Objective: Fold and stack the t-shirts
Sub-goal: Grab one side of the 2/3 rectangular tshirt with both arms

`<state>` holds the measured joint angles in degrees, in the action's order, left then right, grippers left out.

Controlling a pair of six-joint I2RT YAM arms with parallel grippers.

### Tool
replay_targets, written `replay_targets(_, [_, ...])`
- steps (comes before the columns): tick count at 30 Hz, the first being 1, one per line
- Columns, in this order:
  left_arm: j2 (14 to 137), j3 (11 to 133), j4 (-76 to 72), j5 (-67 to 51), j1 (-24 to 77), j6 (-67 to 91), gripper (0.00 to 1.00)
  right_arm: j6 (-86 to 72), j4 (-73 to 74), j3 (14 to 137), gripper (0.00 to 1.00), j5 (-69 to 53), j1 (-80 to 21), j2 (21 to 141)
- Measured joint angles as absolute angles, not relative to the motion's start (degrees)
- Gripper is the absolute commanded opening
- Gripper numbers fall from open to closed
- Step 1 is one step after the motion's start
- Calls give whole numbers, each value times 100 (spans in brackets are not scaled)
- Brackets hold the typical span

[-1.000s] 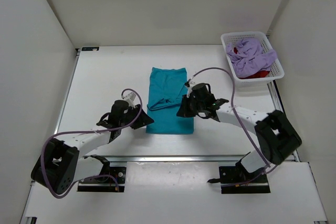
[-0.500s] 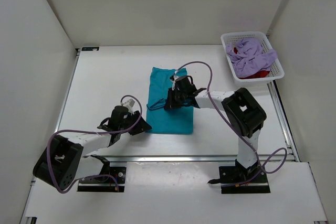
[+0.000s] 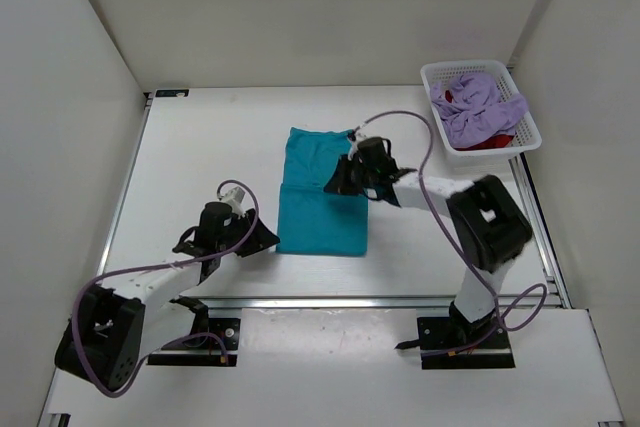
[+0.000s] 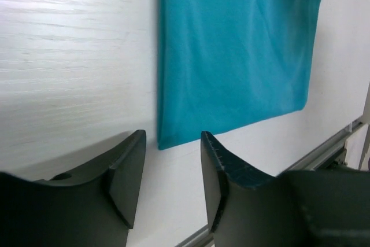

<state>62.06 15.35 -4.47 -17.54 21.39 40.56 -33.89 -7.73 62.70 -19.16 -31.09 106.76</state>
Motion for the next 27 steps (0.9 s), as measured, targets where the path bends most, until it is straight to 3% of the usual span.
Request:
replay_targets(3, [6060,1533,-261,-1675,2008,3916,58,-3424,-867,4919,15,-1887,-3192,9465])
replay_targets(5, [6095,1535,-185,-1603,2084,3824,60,-3476,-867,4071,30,-1857,-3227,8571])
replay_targets(7, [6250,1542,-167,-1599,2220,3778,61,-3527,-832,3409,39,-1791,-3212,7835])
replay_targets(12, [6692,1761,-360,-1603,2394,3747,56,-3653,-635,2287,47,-1562,-3197,6761])
replay_targets(18, [6827,1767,-482,-1520,2499,3732,47,-3870,-690,1824,47,-1592,-3142,6705])
replay_targets(20, [6845,1767,-497,-1507,2526,3734,43,-3905,-810,1841,43,-1643,-3148,6820])
replay_targets(25, [6919,1761,-515,-1479,2591,3750,29,-4027,-1164,1846,18,-1857,-3142,7214])
replay_targets(27, [6934,1756,-506,-1481,2602,3778,14,-4071,-1247,1852,9,-1940,-3142,7354])
